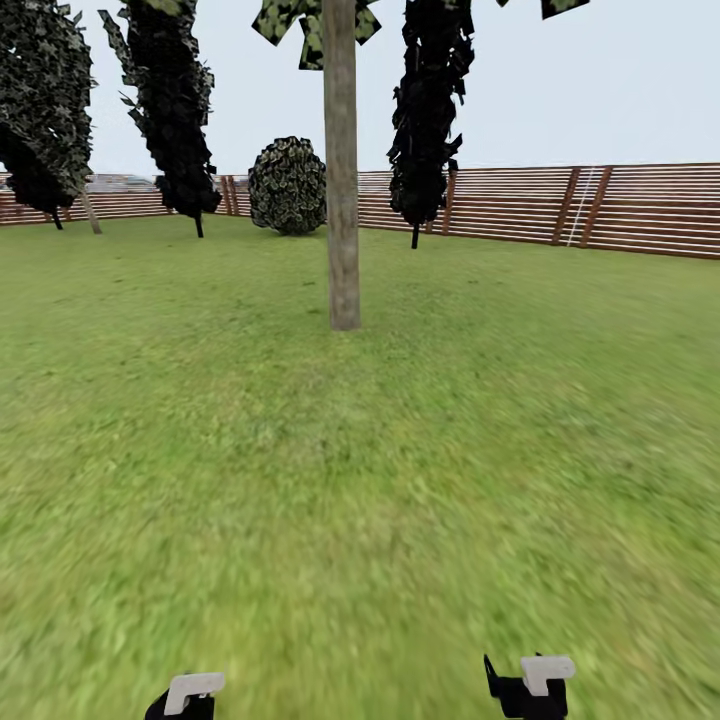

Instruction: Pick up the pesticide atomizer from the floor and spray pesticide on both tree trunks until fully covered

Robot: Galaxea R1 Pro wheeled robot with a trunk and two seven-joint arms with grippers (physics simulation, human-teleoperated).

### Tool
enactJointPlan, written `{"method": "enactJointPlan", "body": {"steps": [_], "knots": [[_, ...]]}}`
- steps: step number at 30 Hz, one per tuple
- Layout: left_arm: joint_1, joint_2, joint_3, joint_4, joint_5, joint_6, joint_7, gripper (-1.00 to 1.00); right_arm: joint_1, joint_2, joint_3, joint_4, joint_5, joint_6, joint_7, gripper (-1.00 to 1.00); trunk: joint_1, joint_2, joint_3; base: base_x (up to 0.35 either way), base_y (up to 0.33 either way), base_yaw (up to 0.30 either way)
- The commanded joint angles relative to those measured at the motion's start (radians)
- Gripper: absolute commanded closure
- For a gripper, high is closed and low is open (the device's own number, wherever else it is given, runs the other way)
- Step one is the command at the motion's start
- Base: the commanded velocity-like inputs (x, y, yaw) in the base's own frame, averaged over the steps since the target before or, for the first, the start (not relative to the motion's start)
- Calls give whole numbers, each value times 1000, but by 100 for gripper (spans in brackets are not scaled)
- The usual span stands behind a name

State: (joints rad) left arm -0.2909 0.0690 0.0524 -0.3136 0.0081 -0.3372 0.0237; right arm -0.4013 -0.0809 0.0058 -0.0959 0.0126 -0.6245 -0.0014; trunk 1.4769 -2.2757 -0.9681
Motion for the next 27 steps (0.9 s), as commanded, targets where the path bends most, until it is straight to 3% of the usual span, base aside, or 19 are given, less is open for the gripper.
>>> {"method": "enactJointPlan", "body": {"steps": [1,27], "knots": [[-1,-1,1,1,1,-3,1,100,-1,0,0,1,1,-3,0,-100,0,0,-1,337,0,0],[-1,-1,1,1,1,-3,1,100,-1,1,0,1,1,-3,0,-100,0,0,-1,337,0,0]]}}
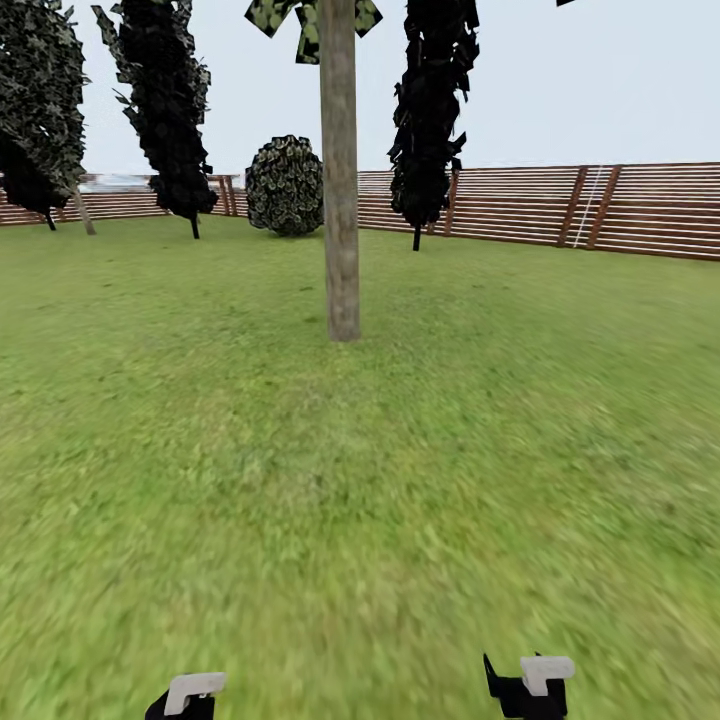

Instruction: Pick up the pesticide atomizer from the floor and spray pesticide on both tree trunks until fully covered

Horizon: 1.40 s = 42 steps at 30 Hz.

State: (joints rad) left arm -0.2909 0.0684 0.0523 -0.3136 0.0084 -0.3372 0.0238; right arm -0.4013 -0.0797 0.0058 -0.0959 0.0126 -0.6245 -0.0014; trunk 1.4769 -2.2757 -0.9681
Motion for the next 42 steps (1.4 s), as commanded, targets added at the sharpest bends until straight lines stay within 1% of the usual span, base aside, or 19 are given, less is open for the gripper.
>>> {"method": "enactJointPlan", "body": {"steps": [1,42], "knots": [[-1,-1,1,1,1,-3,1,100,-1,0,0,1,1,-3,0,-100,0,0,-1,337,0,0],[-1,-1,1,1,-1,-3,1,100,-1,0,0,1,1,-3,0,-100,0,0,-1,337,0,0]]}}
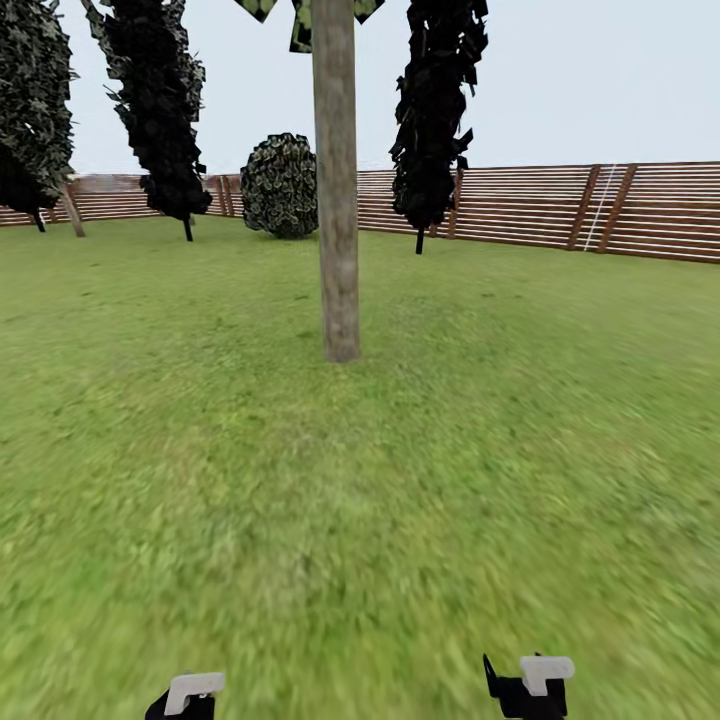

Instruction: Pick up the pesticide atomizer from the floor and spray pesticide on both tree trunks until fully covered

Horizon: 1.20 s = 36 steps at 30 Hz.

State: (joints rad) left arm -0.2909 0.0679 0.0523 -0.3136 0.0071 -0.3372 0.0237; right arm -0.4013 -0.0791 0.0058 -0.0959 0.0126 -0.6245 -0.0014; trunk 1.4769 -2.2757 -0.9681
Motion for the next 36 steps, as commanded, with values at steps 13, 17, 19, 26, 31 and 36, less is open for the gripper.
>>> {"method": "enactJointPlan", "body": {"steps": [13,17,19,26,31,36], "knots": [[-1,1,1,1,1,-3,1,100,-1,0,0,1,1,-3,0,-100,0,0,-1,337,0,0],[-1,1,1,1,2,-3,1,100,-1,-1,0,1,1,-3,0,-100,0,0,-1,337,0,0],[-1,0,1,1,2,-3,1,100,-1,-1,0,1,1,-3,0,-100,0,0,-1,337,0,0],[-1,0,1,1,1,-3,1,100,-1,-1,0,1,1,-3,0,-100,0,0,-1,337,0,0],[-1,0,1,1,2,-3,1,100,-1,-1,0,1,1,-3,0,-100,0,0,-1,337,0,0],[-1,0,1,1,1,-3,1,100,-1,-1,0,1,1,-3,-1,-100,0,0,-1,337,0,0]]}}
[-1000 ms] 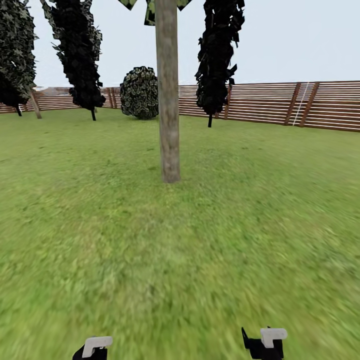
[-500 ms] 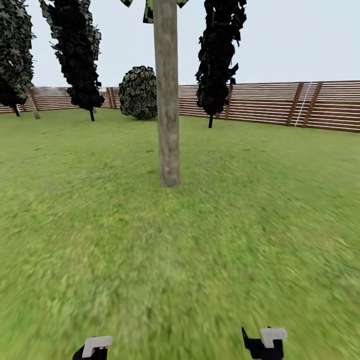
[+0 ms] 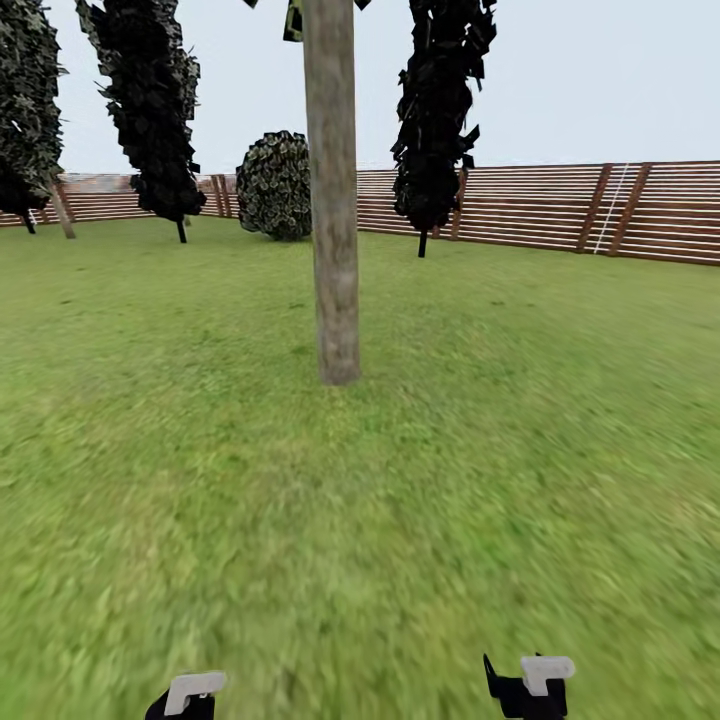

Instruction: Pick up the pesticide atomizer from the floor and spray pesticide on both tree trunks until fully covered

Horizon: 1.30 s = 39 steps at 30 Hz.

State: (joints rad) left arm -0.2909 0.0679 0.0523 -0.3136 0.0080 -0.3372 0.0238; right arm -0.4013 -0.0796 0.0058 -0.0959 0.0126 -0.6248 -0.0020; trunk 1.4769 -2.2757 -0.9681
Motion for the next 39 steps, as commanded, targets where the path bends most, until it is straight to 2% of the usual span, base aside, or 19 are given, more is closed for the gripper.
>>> {"method": "enactJointPlan", "body": {"steps": [1,39], "knots": [[-1,0,1,1,0,-3,1,100,-1,0,0,1,1,-3,-1,-100,0,0,-1,337,0,0],[-1,0,1,1,0,-3,1,100,-1,0,0,1,1,-3,0,-100,0,0,-1,337,0,0]]}}
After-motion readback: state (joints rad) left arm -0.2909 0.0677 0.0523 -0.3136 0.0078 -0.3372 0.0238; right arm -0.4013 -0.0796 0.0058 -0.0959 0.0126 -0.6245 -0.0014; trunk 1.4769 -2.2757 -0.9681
